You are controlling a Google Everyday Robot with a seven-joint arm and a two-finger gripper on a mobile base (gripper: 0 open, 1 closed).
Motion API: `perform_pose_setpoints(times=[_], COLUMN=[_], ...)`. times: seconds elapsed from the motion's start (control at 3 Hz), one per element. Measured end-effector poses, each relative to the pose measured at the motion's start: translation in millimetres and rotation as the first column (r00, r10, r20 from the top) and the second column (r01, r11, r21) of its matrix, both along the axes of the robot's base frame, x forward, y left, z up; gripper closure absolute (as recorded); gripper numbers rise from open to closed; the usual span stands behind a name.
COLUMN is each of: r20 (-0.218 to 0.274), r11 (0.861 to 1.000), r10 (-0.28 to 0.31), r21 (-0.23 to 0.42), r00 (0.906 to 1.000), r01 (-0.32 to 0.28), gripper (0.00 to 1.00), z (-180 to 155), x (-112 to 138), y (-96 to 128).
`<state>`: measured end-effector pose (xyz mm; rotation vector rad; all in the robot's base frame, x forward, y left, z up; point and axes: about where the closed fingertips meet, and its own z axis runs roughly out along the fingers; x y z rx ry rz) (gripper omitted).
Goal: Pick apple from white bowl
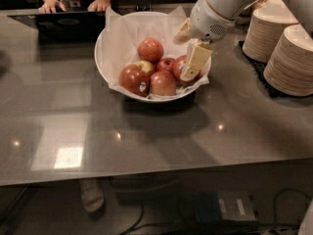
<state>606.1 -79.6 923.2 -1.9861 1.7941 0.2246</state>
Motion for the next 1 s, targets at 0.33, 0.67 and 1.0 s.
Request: perform_pose_setpoints(times=[0.33, 0.67, 1.0], r20=[0.002, 0.006, 0.007], r11=[1.0, 1.0, 1.0], r10=[-0.017, -0.023, -0.028], r21=[-0.006, 0.002, 0.011], r00=[0.9999, 0.9997, 0.9996], r01=[0.017, 0.023, 0.027], gripper=[0.26, 0.3, 0.33], z=[-0.3, -3.0, -6.8], x=[-4.0, -5.3, -5.1], y=[-7.4, -8.8, -8.5])
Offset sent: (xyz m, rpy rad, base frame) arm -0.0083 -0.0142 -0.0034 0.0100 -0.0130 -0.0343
